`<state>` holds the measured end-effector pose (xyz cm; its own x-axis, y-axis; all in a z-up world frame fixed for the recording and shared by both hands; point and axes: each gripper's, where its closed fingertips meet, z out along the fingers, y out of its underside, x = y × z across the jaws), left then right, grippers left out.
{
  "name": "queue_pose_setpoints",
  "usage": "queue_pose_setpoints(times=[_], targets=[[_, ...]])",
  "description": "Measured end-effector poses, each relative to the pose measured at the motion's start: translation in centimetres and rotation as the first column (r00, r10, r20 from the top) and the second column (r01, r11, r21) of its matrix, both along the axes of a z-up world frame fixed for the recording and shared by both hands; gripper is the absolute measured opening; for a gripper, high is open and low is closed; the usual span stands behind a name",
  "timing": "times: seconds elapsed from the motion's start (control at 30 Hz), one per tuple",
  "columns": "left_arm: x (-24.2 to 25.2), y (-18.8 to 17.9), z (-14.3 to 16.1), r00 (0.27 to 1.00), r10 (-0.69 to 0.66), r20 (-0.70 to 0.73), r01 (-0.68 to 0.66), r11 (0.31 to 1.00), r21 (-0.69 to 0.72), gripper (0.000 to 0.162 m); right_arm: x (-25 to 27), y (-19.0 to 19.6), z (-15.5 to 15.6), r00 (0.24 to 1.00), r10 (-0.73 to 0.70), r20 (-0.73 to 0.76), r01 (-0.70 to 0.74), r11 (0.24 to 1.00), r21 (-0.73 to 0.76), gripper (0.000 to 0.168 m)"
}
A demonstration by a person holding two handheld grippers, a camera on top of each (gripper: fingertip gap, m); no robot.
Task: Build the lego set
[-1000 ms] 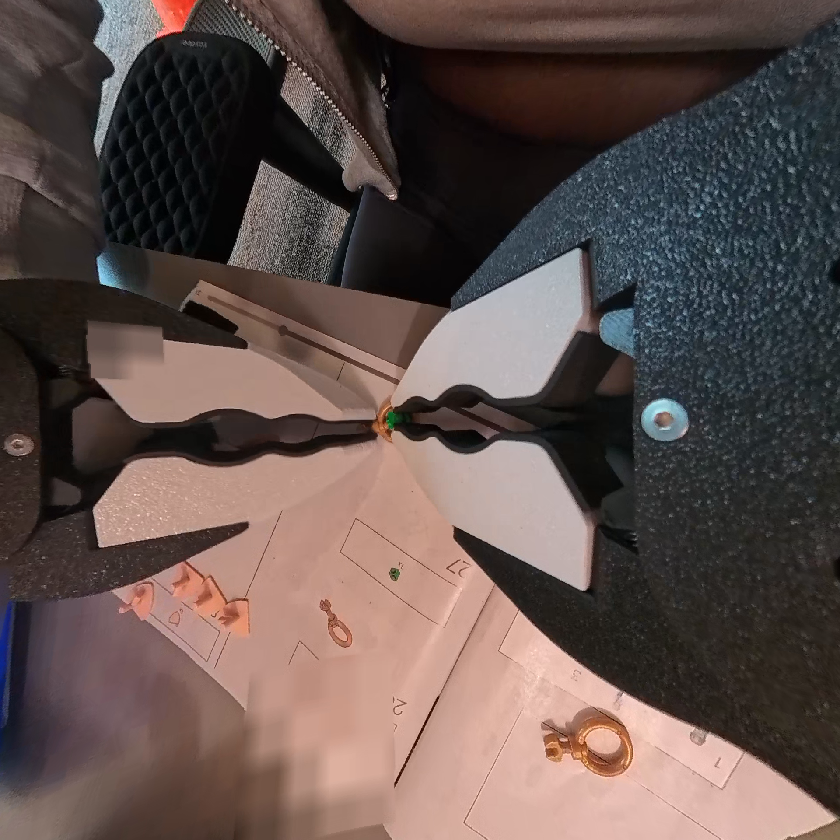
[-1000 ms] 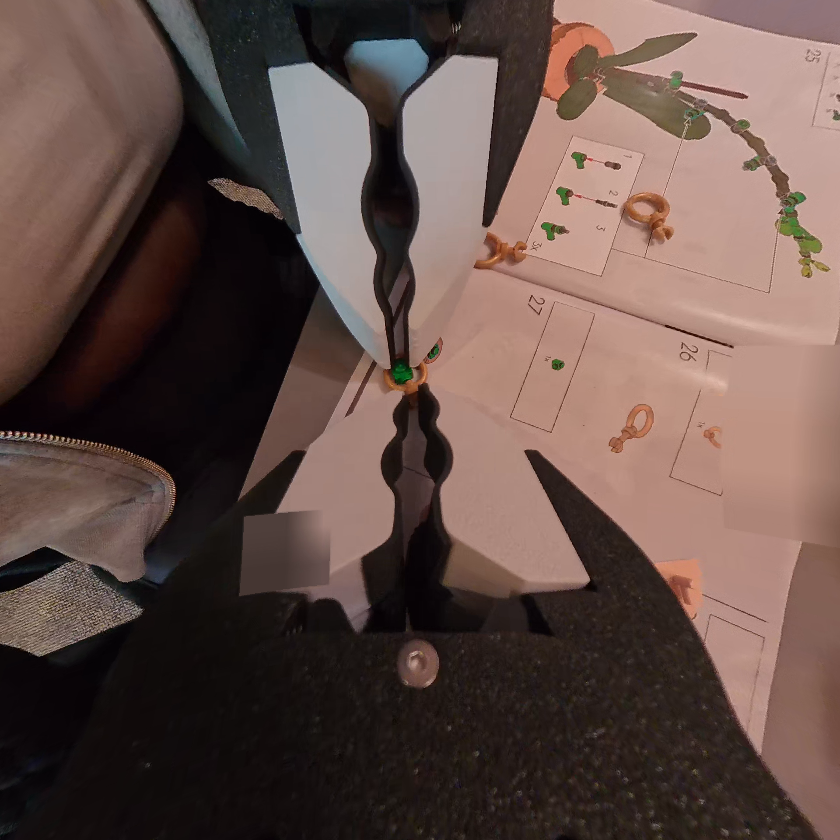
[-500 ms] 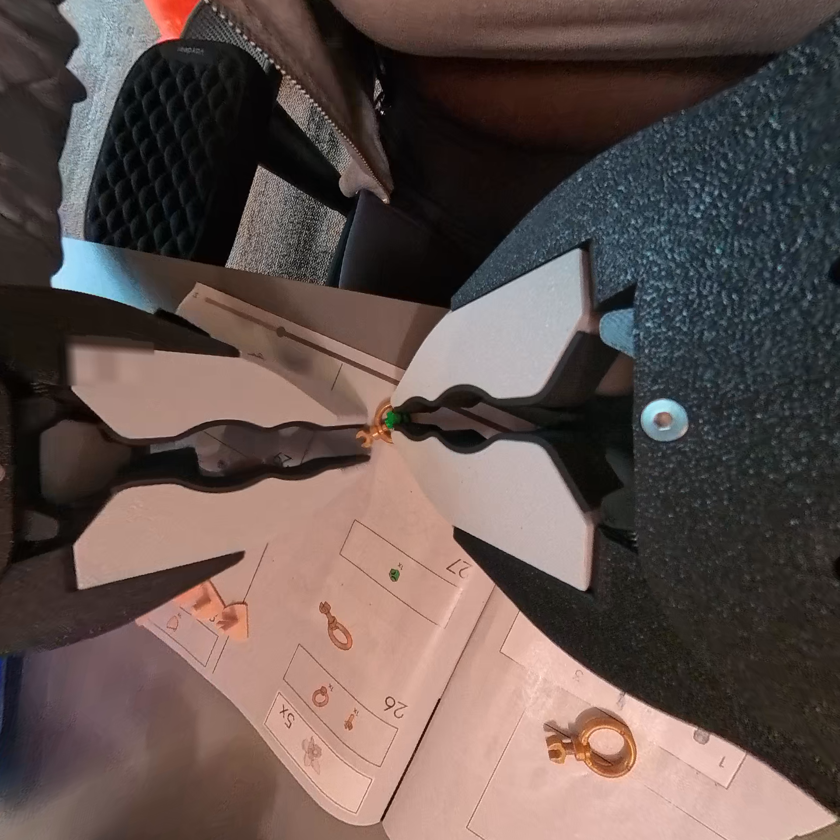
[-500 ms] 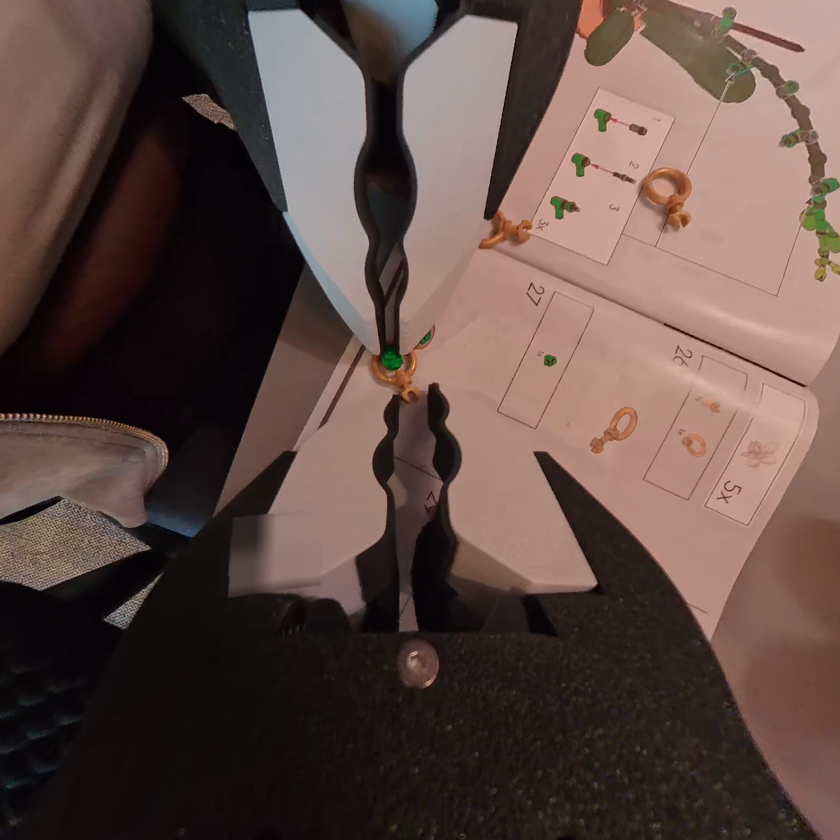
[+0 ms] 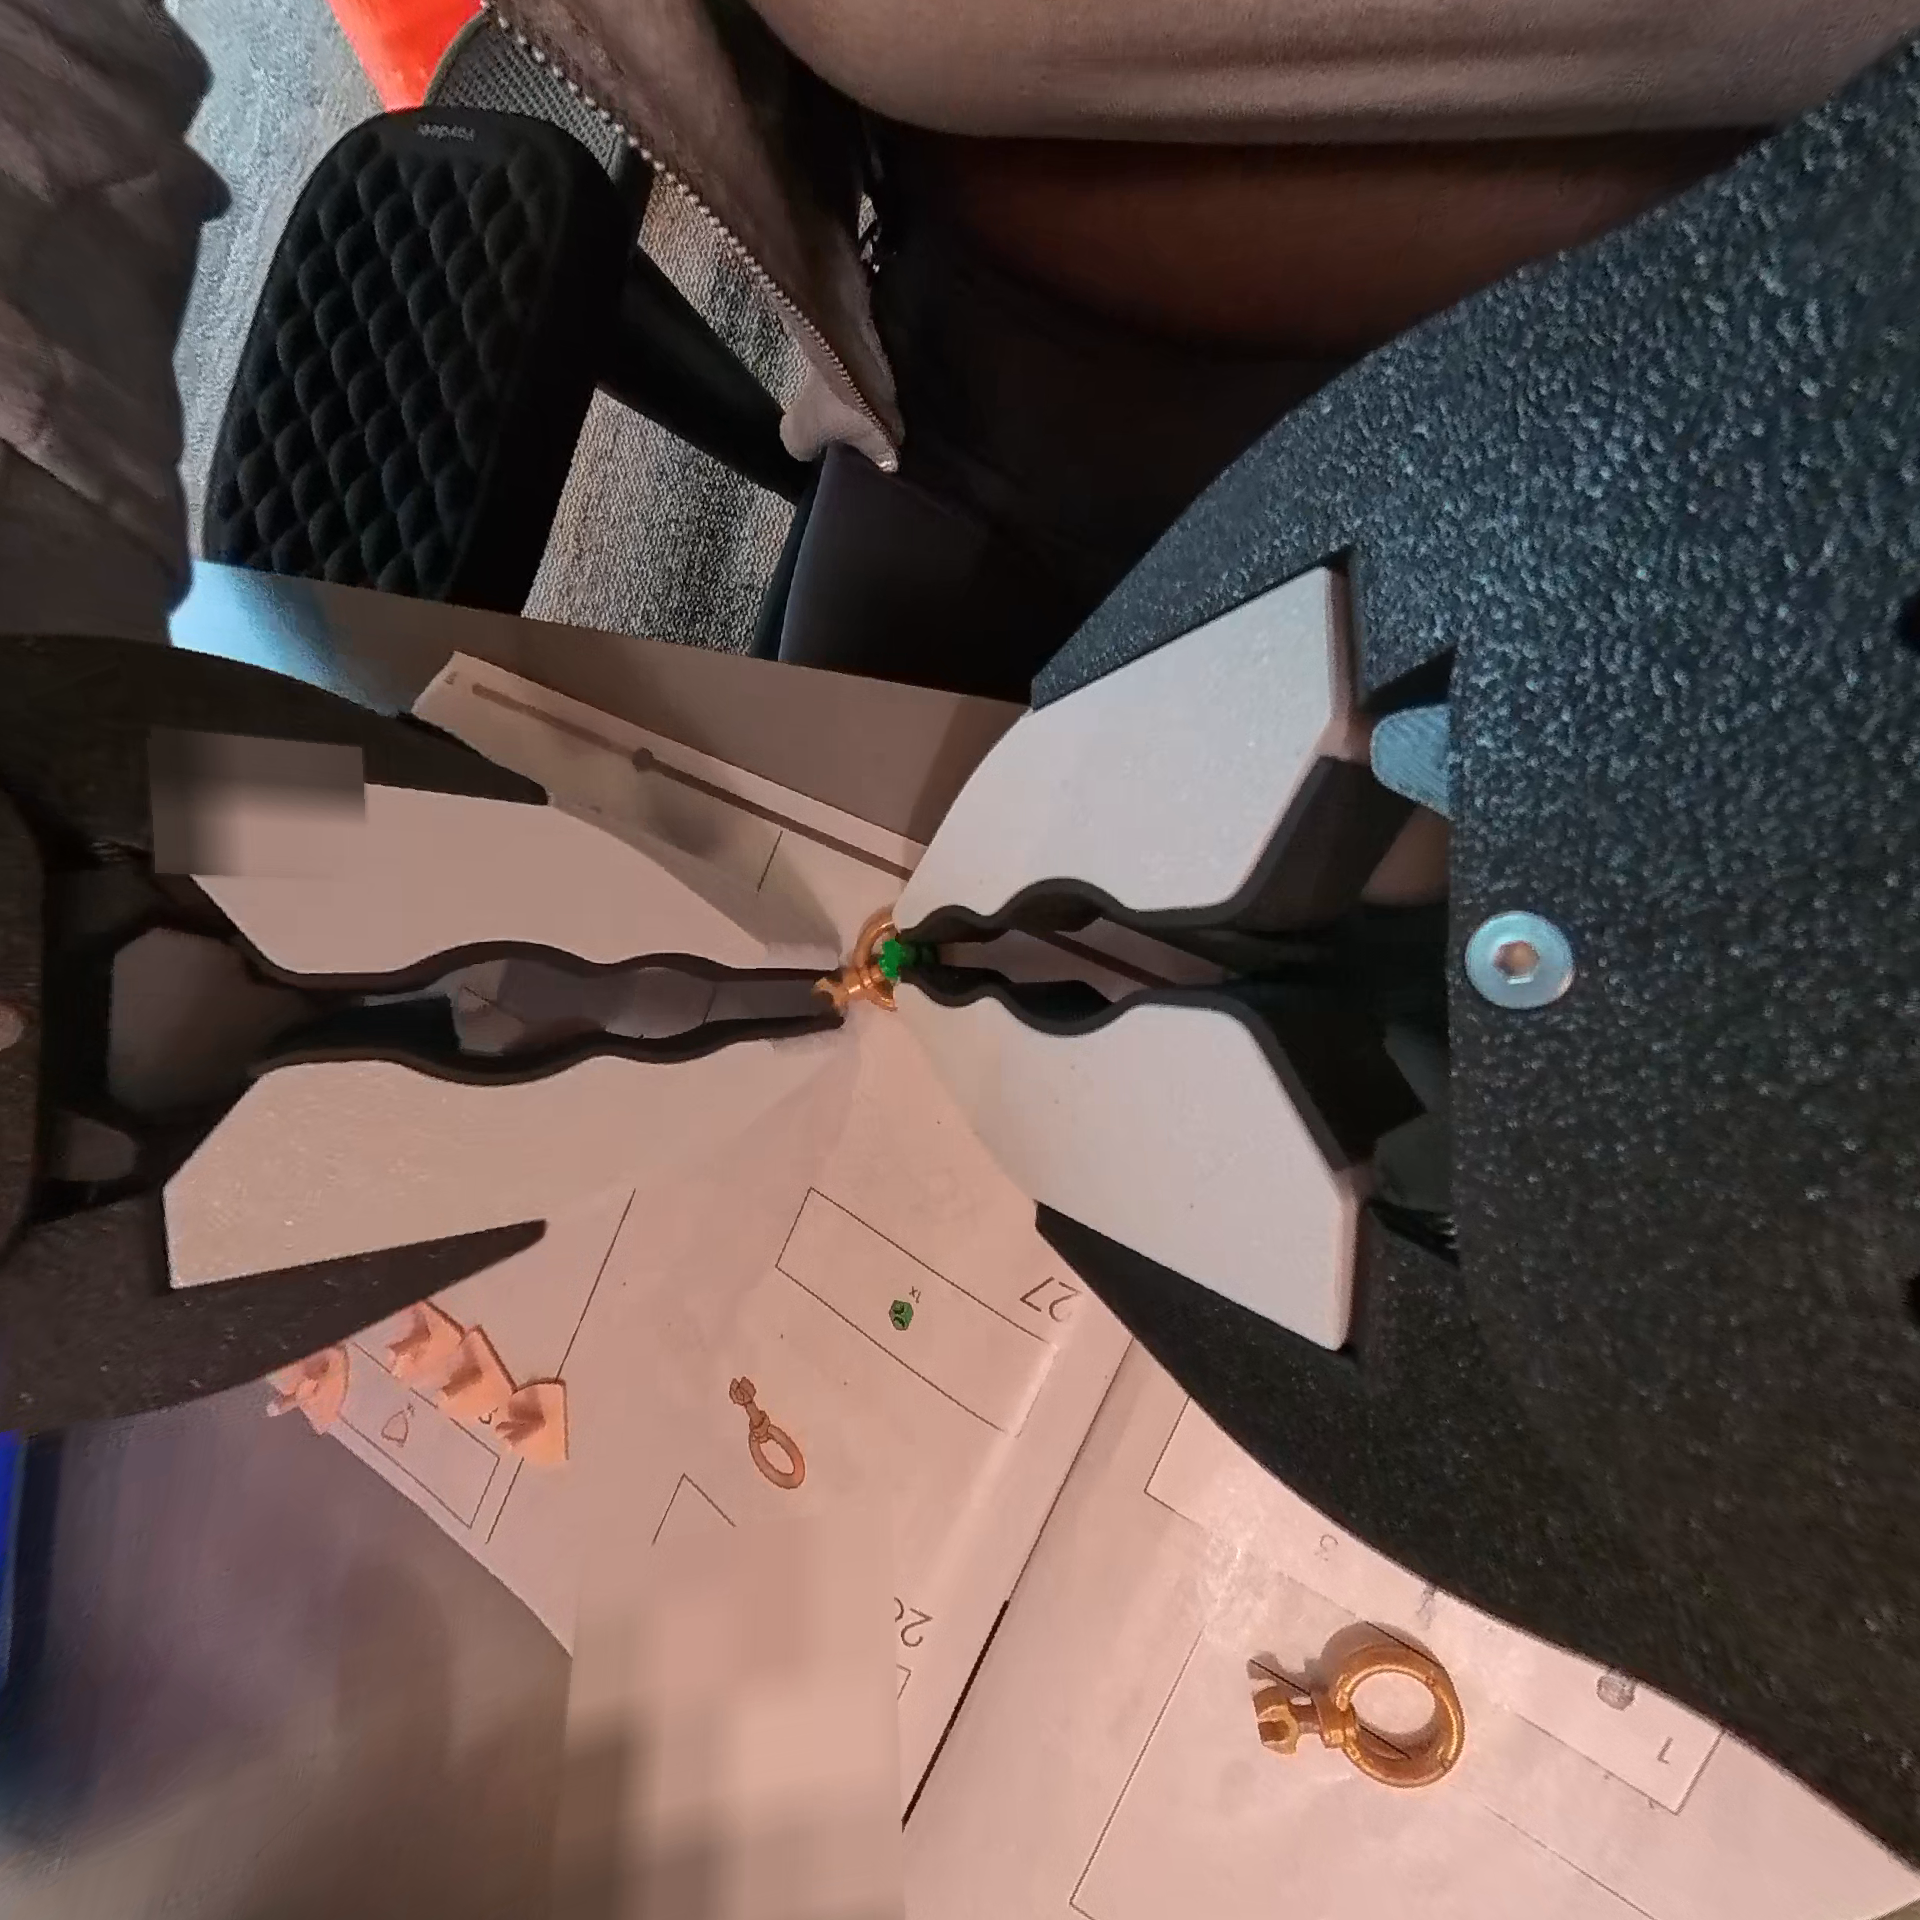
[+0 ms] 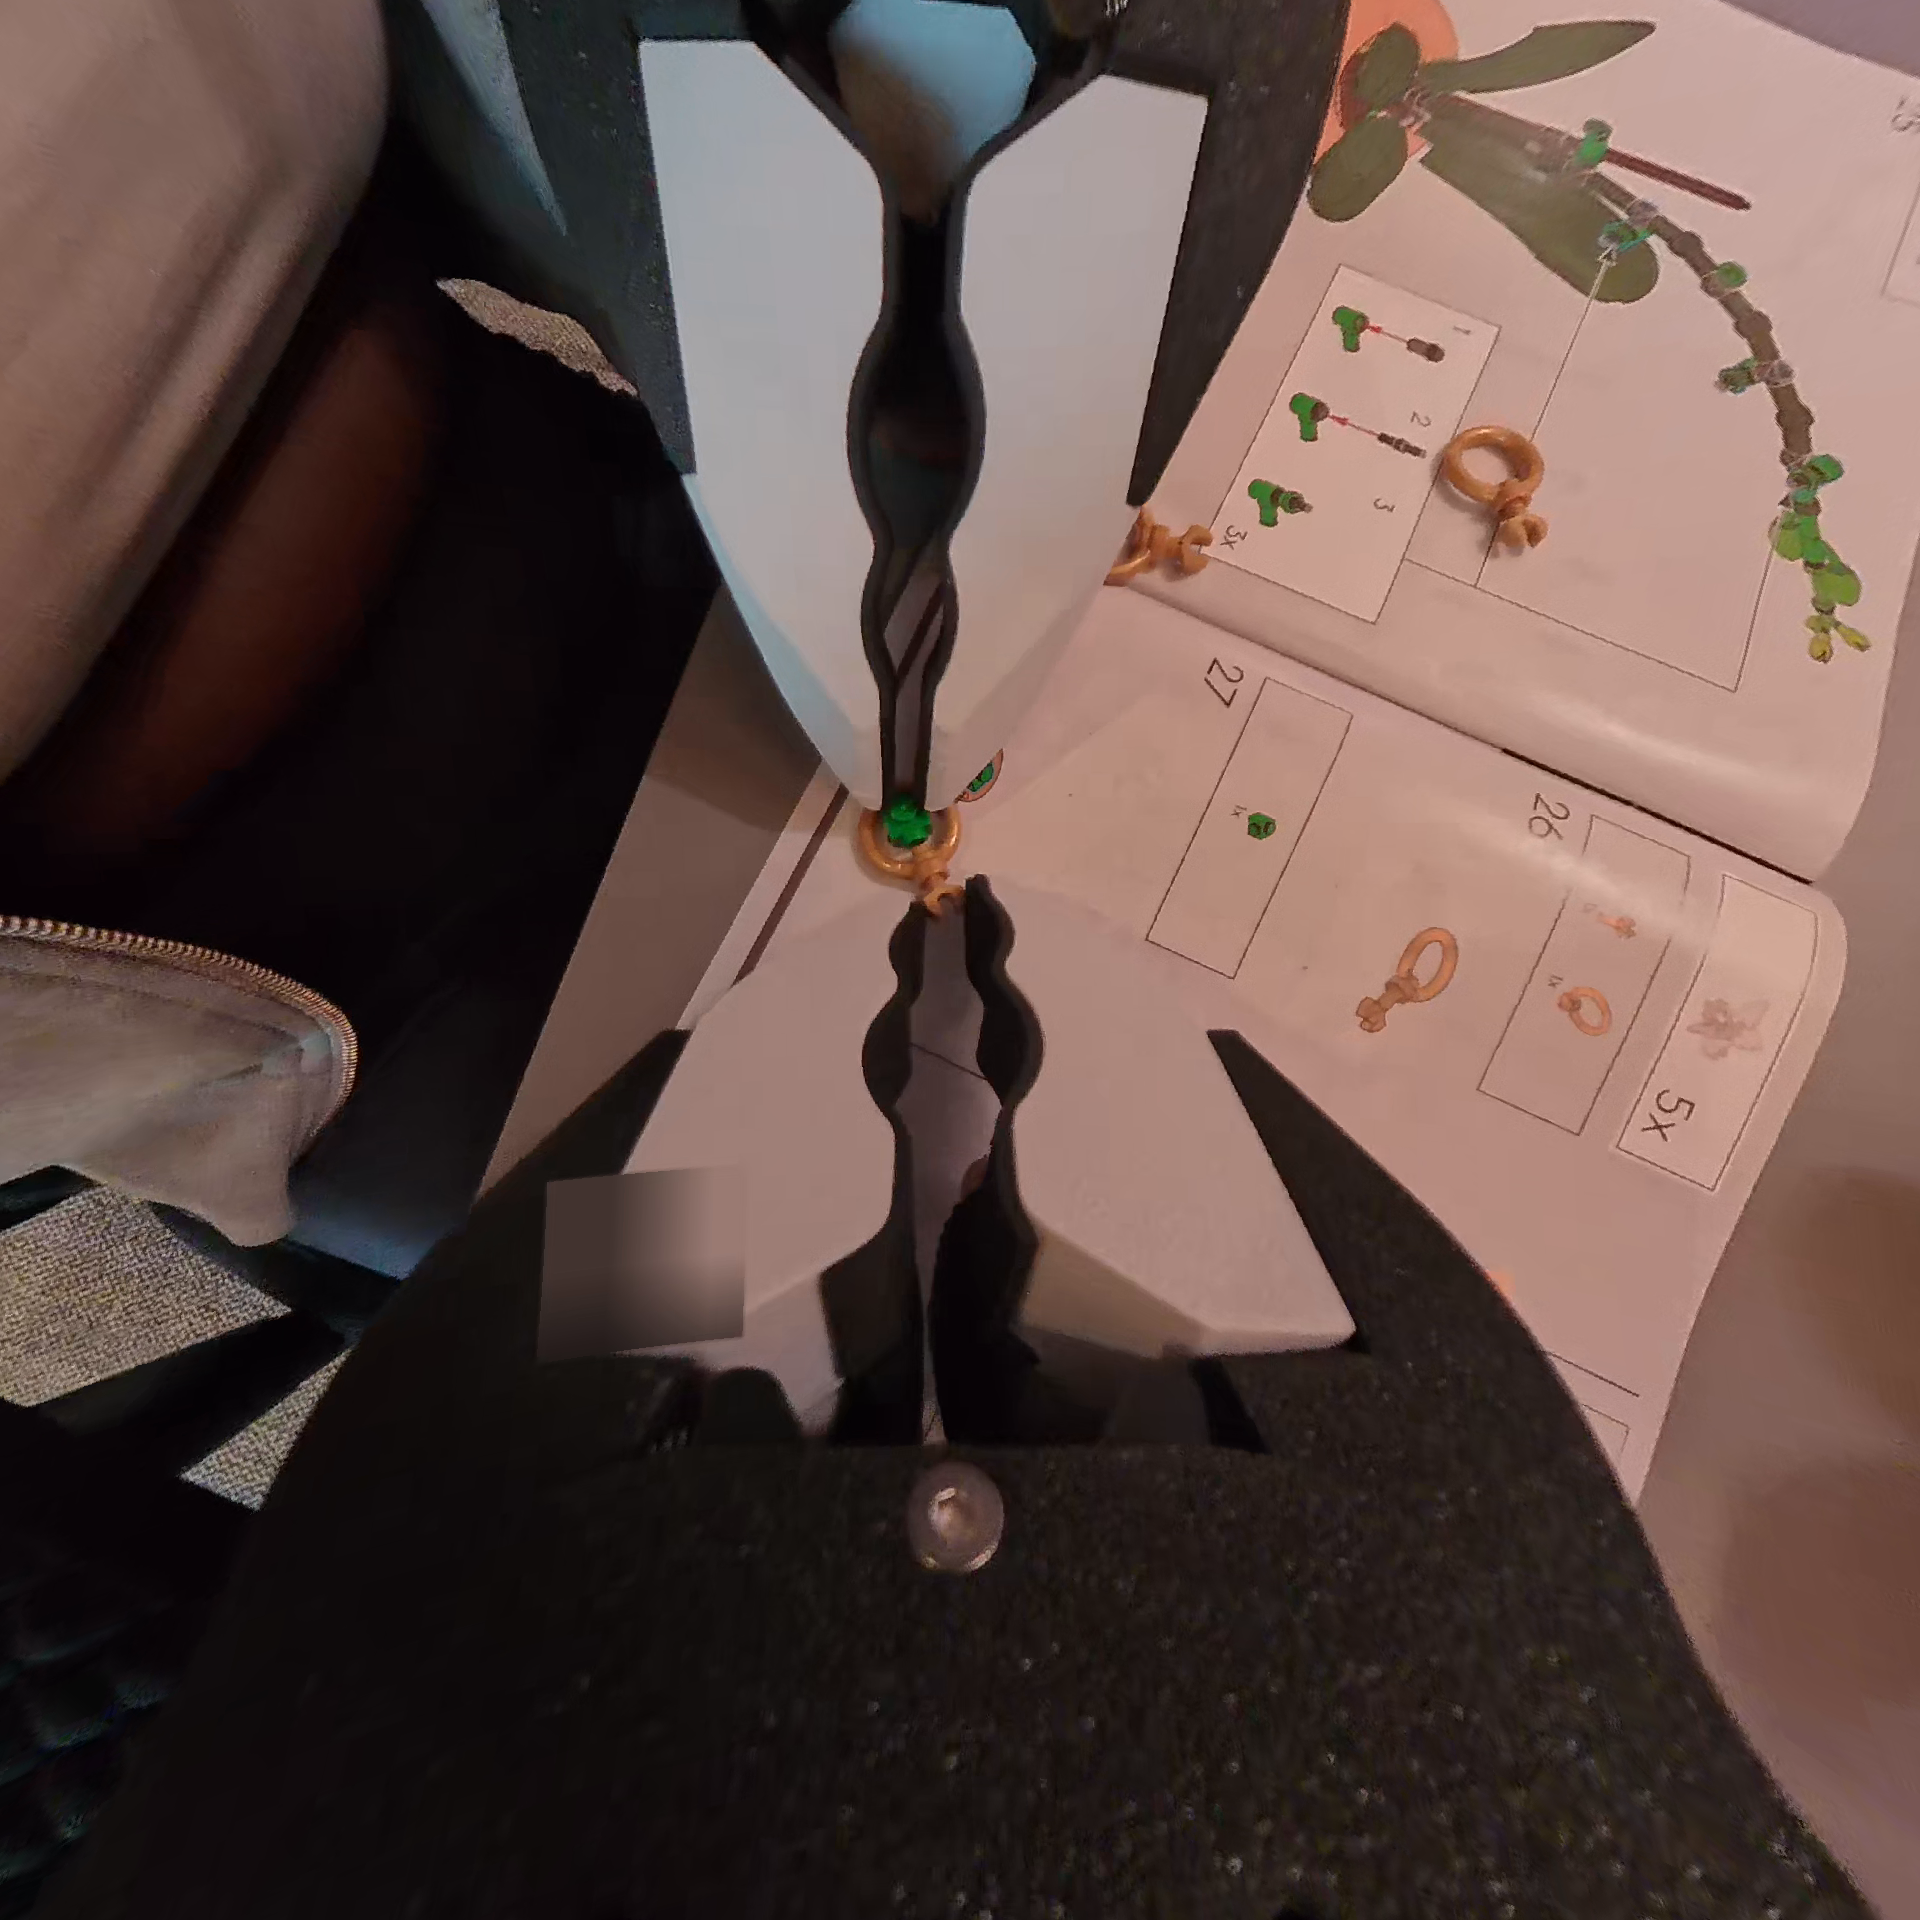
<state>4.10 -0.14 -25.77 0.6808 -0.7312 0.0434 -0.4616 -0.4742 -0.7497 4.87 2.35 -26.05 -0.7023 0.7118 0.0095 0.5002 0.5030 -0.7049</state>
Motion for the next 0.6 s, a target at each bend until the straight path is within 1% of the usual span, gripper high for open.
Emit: queue_pose_setpoints(times=[0.03,0.1,0.13,0.6], targets=[[0.02,0.00,-0.01,1.000,0.000,-0.001,0.000,1.000,0.001,0.004,-0.02,-0.03,0.02,1.000,-0.005,-0.004,0.005,1.000,-0.006,0.007],[0.00,0.02,-0.01,1.000,0.001,0.000,-0.001,1.000,0.001,0.004,-0.11,-0.05,0.02,1.000,-0.012,-0.010,0.012,1.000,-0.026,0.009],[-0.01,0.00,-0.01,1.000,0.001,0.000,-0.001,1.000,0.001,0.004,-0.19,-0.06,0.01,1.000,-0.014,-0.013,0.014,0.999,-0.035,0.007],[-0.04,-0.03,0.02,1.000,0.002,0.005,-0.002,1.000,-0.002,0.004,0.00,-0.31,0.21,1.000,-0.012,-0.024,0.010,0.996,-0.091,0.007]])
